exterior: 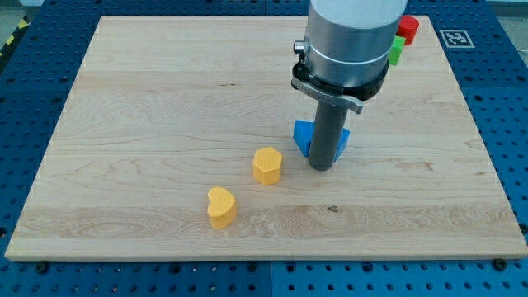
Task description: Push the blue blocks towards the center
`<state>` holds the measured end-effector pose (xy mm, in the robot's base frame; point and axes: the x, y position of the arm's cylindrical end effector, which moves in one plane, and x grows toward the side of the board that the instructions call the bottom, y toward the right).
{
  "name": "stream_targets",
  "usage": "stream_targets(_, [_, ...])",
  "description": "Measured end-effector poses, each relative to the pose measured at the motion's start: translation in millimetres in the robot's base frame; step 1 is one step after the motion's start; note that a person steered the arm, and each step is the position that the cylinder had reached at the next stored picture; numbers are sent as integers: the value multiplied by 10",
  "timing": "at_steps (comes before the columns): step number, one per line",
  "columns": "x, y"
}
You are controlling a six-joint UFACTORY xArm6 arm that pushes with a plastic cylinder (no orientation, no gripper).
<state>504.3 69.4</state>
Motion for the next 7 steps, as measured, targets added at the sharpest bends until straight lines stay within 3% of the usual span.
stream_targets(2, [213,220])
stream_targets(4, [-125,511])
stream_targets(7, [-206,-121])
